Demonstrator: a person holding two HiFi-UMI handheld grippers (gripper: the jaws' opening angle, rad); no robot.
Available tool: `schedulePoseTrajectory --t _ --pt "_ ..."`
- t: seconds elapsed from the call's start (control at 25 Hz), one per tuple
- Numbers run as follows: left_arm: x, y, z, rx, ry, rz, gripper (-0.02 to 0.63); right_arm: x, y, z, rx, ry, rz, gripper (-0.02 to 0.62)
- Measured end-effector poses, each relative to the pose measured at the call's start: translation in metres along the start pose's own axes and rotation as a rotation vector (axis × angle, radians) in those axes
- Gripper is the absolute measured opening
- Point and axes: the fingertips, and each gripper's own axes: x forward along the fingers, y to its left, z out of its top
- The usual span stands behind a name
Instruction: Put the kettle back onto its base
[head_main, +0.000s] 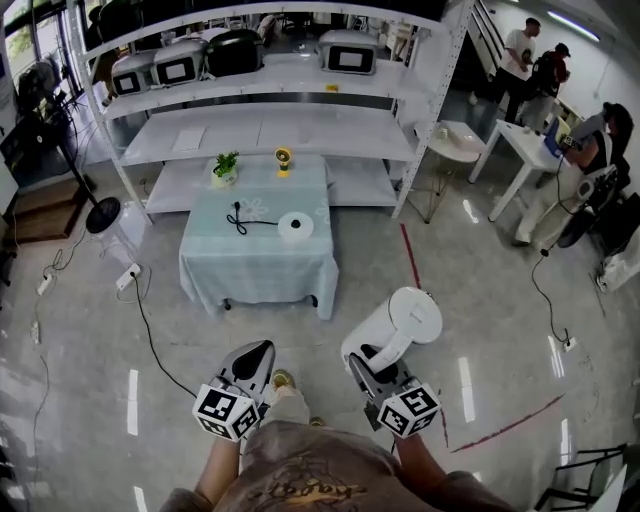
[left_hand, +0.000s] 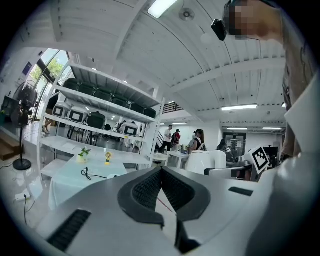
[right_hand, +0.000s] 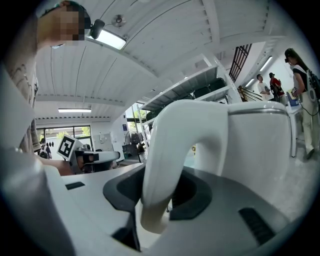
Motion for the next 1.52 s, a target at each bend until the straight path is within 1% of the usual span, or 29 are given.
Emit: schedulePoseTrajectory --t 0.28,0.52,0.96,1.24,1.52 --pt "0.038 0.016 0.001 0.006 -0.01 -0.013 0.021 0.024 -0.02 0.0 -0.004 0.002 0.017 0.13" --pt "0.081 0.038 0.009 0.008 -0.014 -0.024 0.021 0.056 -0.049 0.013 -0.007 0.0 0.02 0.13" --pt "0.165 0.115 0.017 -0.022 0.017 -0.028 0.021 0.153 -0.097 0.039 -0.012 0.005 0.039 0.13" --pt "0.223 0.163 0.044 -0.023 0.042 -0.062 0.021 0.221 -0.125 0.072 -0.016 0.01 0.038 0.13" --pt "0.28 0.206 0.061 -0.013 0.053 -0.097 0.021 0.281 -0.156 0.096 -0.027 0.006 0.023 0.13"
